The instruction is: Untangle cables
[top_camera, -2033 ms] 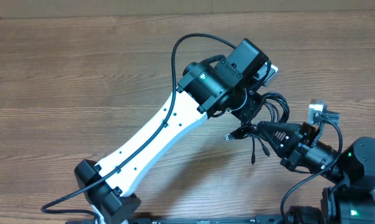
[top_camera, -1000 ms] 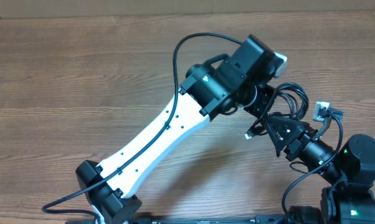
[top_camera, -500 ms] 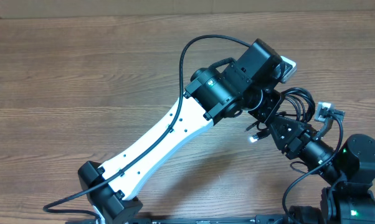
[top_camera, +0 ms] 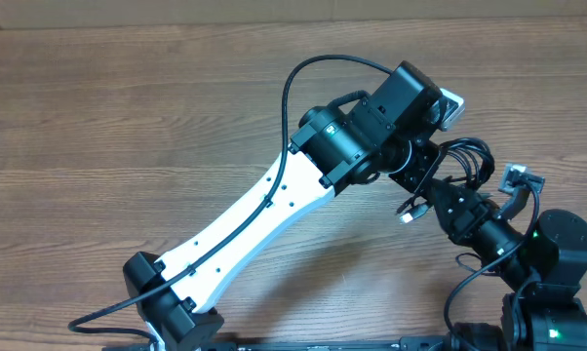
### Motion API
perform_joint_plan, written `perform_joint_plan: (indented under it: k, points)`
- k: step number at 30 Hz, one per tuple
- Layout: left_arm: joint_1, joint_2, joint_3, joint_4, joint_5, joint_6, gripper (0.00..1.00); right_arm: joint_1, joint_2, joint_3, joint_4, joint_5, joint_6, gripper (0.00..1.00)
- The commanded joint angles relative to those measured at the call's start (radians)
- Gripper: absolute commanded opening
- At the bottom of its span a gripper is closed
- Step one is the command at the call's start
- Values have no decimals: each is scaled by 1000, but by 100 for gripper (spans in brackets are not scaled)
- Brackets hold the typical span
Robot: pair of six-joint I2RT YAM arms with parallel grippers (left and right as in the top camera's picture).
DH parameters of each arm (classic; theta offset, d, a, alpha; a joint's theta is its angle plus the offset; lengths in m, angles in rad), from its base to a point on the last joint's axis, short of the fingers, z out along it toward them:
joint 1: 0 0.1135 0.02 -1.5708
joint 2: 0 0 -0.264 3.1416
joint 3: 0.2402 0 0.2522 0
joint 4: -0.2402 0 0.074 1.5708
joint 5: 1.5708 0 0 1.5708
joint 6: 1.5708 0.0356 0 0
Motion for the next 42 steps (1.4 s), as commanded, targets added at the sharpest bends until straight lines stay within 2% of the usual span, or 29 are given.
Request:
perform_joint_plan:
  k: [1,7,15,23,29,37,42]
  points:
    - [-14,-3,8,12,49,16,4,4,-5,14,0,43,10,22]
    - [-14,-3,8,11,48,16,4,4,-5,14,1,42,10,4]
    - [-11,-3,8,11,-23,-17,4,4,-5,14,4,19,10,4]
    - [5,-3,8,11,-112,-102,4,4,-5,14,86,-146,2,4]
    - [18,-3,8,3,-112,-102,4,4,-5,14,172,-313,-74,4]
    - [18,-3,8,-13,-92,-101,4,4,-5,14,219,-402,-111,4]
    - [10,-3,8,-59,-55,-17,4,4,-5,14,219,-393,-110,4]
